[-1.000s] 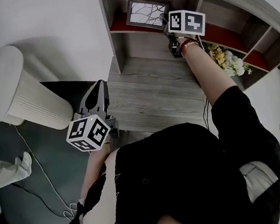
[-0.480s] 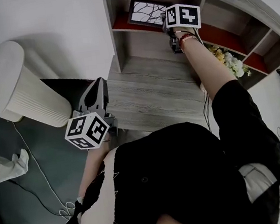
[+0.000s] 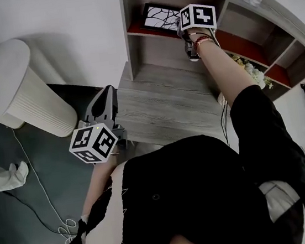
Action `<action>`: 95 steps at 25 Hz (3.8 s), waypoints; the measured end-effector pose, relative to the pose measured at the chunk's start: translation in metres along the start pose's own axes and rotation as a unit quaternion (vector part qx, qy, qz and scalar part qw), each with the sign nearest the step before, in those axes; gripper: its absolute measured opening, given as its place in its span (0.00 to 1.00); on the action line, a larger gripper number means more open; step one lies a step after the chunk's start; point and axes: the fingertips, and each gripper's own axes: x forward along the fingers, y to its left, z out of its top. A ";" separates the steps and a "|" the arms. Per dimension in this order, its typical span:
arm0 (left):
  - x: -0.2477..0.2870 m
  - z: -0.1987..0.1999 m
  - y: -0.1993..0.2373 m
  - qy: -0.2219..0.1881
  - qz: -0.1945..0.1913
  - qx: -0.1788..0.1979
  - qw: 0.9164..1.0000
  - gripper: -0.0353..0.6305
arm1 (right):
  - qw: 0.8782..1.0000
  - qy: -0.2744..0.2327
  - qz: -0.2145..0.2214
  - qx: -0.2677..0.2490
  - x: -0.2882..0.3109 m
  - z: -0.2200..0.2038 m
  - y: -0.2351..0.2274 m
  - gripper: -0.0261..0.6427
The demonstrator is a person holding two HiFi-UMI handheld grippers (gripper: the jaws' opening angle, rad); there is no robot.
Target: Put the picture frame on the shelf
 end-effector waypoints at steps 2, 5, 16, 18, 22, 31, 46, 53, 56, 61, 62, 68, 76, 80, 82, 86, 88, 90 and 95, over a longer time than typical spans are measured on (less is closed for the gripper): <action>-0.003 0.000 0.001 0.000 0.002 -0.001 1.000 0.07 | 1.000 0.005 -0.003 -0.006 0.001 -0.001 0.002 0.22; -0.006 0.001 0.004 -0.002 0.004 -0.002 1.000 0.07 | 1.000 0.016 -0.005 -0.004 0.002 -0.005 0.004 0.22; -0.014 0.006 0.011 -0.004 0.007 -0.003 1.000 0.07 | 0.999 0.042 -0.021 0.005 0.008 -0.023 0.008 0.16; -0.015 0.005 0.013 -0.003 0.009 -0.006 1.000 0.07 | 0.999 0.042 -0.023 0.011 0.009 -0.022 0.007 0.16; -0.018 0.003 0.015 -0.003 0.010 -0.007 1.000 0.07 | 0.999 0.042 -0.028 0.018 0.009 -0.023 0.007 0.16; -0.020 0.003 0.016 -0.006 0.010 -0.009 1.000 0.07 | 0.998 0.033 -0.048 0.031 0.008 -0.022 0.004 0.15; -0.036 0.008 0.003 -0.004 0.016 0.008 1.000 0.07 | 0.998 -0.035 0.011 0.042 -0.012 0.000 0.012 0.22; -0.045 0.008 -0.019 0.003 0.003 0.017 1.000 0.07 | 0.988 -0.106 0.110 0.037 -0.077 -0.004 0.049 0.14; -0.047 0.006 -0.033 0.004 -0.008 0.017 1.000 0.07 | 0.980 -0.127 0.140 0.065 -0.107 -0.023 0.056 0.09; -0.050 0.000 -0.059 0.004 -0.031 0.020 0.999 0.07 | 0.971 -0.137 0.174 0.094 -0.152 -0.064 0.063 0.05; -0.051 -0.002 -0.064 0.006 -0.036 0.017 0.999 0.07 | 0.970 -0.138 0.178 0.096 -0.161 -0.072 0.064 0.05; -0.066 -0.012 -0.091 0.015 -0.057 0.014 0.998 0.07 | 0.963 -0.134 0.205 0.110 -0.207 -0.118 0.083 0.05; -0.072 -0.020 -0.126 0.034 -0.103 0.031 0.994 0.07 | 0.959 -0.196 0.194 0.058 -0.273 -0.136 0.102 0.05; -0.074 -0.026 -0.132 0.037 -0.102 0.025 0.994 0.07 | 0.958 -0.212 0.189 0.036 -0.297 -0.145 0.101 0.05; -0.072 -0.030 -0.135 0.041 -0.101 0.020 0.994 0.07 | 0.957 -0.216 0.189 0.031 -0.304 -0.147 0.097 0.05; -0.062 -0.033 -0.143 0.041 -0.102 0.023 0.994 0.07 | 0.958 -0.219 0.182 0.037 -0.305 -0.151 0.081 0.05; -0.058 -0.034 -0.145 0.037 -0.100 0.021 0.994 0.07 | 0.959 -0.216 0.180 0.039 -0.300 -0.153 0.076 0.05; -0.055 -0.035 -0.146 0.034 -0.096 0.014 0.995 0.07 | 0.960 -0.211 0.180 0.039 -0.297 -0.155 0.071 0.05; -0.049 -0.033 -0.154 0.028 -0.087 0.007 0.996 0.07 | 0.960 -0.208 0.184 0.027 -0.294 -0.149 0.062 0.05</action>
